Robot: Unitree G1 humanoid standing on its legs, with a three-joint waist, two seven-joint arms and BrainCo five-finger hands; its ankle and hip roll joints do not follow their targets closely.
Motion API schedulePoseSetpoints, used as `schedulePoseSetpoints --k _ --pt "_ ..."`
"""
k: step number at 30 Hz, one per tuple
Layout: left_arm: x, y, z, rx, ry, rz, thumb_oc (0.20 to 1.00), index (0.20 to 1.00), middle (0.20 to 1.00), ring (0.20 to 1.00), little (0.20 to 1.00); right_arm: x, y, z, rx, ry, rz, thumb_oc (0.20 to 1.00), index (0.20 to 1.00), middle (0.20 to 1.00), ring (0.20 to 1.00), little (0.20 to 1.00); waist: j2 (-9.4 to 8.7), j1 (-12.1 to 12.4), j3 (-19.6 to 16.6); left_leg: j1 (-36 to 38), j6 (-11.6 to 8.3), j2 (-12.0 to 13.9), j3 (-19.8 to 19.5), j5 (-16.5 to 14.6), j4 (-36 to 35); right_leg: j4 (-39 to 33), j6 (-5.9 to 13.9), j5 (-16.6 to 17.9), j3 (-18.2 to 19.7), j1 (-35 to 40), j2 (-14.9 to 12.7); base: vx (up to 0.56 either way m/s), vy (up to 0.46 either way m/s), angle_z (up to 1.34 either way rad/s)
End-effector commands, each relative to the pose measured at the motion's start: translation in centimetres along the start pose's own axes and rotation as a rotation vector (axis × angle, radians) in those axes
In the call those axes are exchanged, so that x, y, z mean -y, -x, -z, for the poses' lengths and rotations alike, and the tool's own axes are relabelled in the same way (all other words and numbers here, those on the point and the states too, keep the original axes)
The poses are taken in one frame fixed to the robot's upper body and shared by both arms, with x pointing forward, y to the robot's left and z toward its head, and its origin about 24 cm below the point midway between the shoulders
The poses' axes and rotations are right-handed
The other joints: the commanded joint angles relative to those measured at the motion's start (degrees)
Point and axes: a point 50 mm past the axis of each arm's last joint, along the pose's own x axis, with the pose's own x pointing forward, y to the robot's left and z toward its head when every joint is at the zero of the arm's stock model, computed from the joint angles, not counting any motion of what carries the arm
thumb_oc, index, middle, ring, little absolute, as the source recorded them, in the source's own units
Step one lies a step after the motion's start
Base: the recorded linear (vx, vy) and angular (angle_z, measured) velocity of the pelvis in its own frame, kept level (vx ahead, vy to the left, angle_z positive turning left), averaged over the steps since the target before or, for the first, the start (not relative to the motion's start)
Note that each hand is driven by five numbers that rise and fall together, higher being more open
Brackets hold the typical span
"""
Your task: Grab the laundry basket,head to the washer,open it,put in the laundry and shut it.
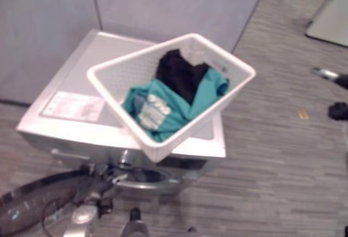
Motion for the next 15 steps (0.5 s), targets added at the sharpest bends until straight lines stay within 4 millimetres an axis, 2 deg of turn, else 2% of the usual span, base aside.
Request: schedulePoseSetpoints --k 1,3,4,7,10,11,15 --pt "0.9 -0.7 -2.4 0.099 -0.055 0.067 1.000 1.000 1.000 1.000 1.000 0.6 -1.4 -0.5 0.012 -0.039 -0.039 1.000 1.000 1.000 1.000 1.000 0.47 0.8 -0.9 -2.3 -1.08 4.1 -3.7 2.2 -1.7 4.0 2.47 -7.1 1.4 4.8 -1.3 -0.03 -0.020 0.23" --pt "1.0 -0.7 -2.3 0.096 -0.052 0.068 1.000 1.000 1.000 1.000 1.000 0.0 -1.8 -0.9 0.021 -0.060 -0.077 1.000 1.000 1.000 1.000 1.000 0.27 0.9 -0.8 -2.4 -1.15 4.2 -3.8 2.3 -1.8 4.0 2.33 -7.2 1.4 4.8 -1.1 -0.02 -0.005 0.14" --pt "1.0 -0.7 -2.3 0.093 -0.057 0.071 1.000 1.000 1.000 1.000 1.000 -1.0 -2.4 -1.8 0.048 -0.099 -0.143 1.000 1.000 1.000 1.000 1.000 -0.12 1.1 -0.6 -2.4 -1.26 4.3 -4.1 2.4 -1.7 4.0 2.12 -7.3 1.4 4.9 -0.9 -0.02 -0.009 0.07" --pt "1.0 -0.7 -2.3 0.088 -0.060 0.076 1.000 1.000 1.000 1.000 1.000 -2.2 -2.8 -3.0 0.078 -0.125 -0.250 1.000 1.000 1.000 1.000 1.000 -0.73 1.4 -0.4 -2.7 -1.37 4.4 -4.5 2.7 -1.6 4.2 1.85 -7.6 1.5 4.9 -0.6 -0.01 -0.003 0.03" --pt "1.1 -0.6 -2.3 0.092 -0.059 0.079 1.000 1.000 1.000 1.000 1.000 -2.4 -3.4 -3.6 0.098 -0.137 -0.282 1.000 1.000 1.000 1.000 1.000 -0.92 1.4 -0.2 -2.9 -1.45 4.4 -4.9 2.8 -1.6 4.4 1.69 -7.7 1.4 4.9 -0.5 0.00 0.000 0.00" --pt "1.1 -0.6 -2.4 0.095 -0.063 0.083 1.000 1.000 1.000 1.000 1.000 -2.4 -4.2 -4.7 0.136 -0.145 -0.314 1.000 1.000 1.000 1.000 1.000 -1.30 1.6 -0.2 -2.9 -1.55 4.4 -5.1 3.1 -2.0 4.3 1.65 -7.7 1.1 4.8 -0.2 -0.01 0.002 0.04" --pt "1.0 -0.6 -2.4 0.092 -0.064 0.078 1.000 1.000 1.000 1.000 1.000 -1.9 -5.3 -6.6 0.206 -0.152 -0.323 1.000 1.000 1.000 1.000 1.000 -1.43 1.3 -0.1 -2.8 -1.71 4.6 -5.2 3.5 -2.5 4.2 1.56 -7.7 1.0 4.9 0.0 0.00 0.001 0.04"
